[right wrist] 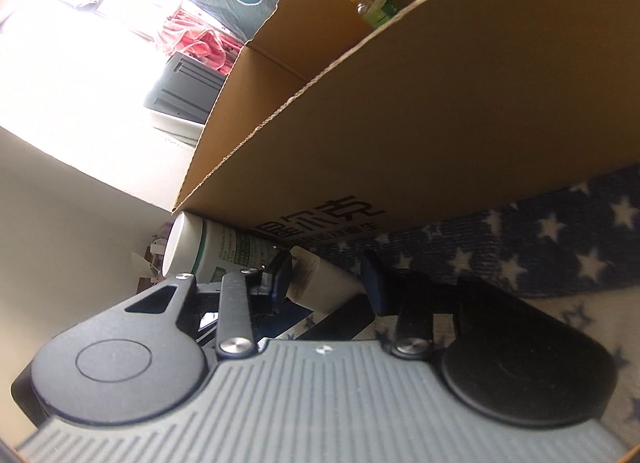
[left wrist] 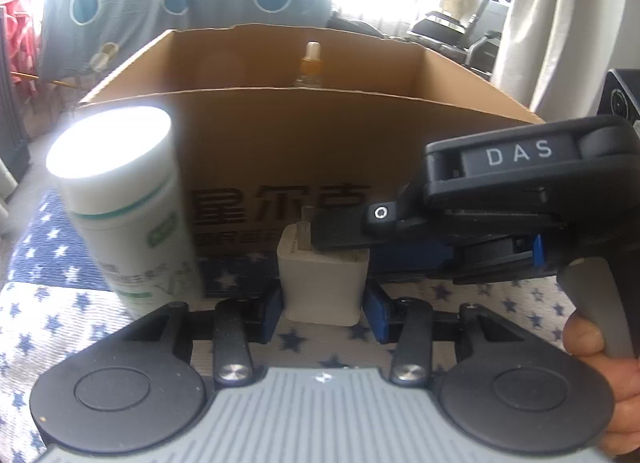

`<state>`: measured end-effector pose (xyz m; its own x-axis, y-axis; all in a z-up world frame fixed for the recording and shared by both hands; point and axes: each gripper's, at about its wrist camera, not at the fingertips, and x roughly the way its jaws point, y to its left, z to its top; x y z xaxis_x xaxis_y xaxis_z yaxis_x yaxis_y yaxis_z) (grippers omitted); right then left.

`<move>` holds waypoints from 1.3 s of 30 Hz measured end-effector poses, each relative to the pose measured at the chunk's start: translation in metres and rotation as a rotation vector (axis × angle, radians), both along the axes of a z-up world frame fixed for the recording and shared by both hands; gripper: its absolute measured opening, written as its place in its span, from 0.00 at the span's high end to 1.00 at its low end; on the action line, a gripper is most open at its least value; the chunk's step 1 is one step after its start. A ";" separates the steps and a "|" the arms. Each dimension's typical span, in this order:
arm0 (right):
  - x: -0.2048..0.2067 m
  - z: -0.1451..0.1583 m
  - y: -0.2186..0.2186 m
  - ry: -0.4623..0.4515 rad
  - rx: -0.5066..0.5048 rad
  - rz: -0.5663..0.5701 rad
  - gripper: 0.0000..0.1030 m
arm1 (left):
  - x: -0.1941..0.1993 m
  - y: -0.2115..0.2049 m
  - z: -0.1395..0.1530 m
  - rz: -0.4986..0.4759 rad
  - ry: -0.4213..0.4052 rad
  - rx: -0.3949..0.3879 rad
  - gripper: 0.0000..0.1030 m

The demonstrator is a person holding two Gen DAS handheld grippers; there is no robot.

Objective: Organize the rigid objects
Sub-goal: 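Move the right gripper to the white plug charger and grasp it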

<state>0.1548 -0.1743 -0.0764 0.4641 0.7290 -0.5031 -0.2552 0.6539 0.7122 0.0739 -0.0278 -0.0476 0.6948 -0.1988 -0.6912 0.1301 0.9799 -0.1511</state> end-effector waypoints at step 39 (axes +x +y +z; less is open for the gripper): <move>-0.053 -0.012 -0.059 -0.015 0.048 -0.150 0.61 | -0.001 -0.057 -0.003 -0.253 0.017 0.128 0.50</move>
<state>0.1018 -0.2333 -0.0887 0.5773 0.6738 -0.4611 -0.1681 0.6507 0.7405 0.0734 -0.0846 -0.0505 0.6225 -0.2751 -0.7327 0.3719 0.9277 -0.0324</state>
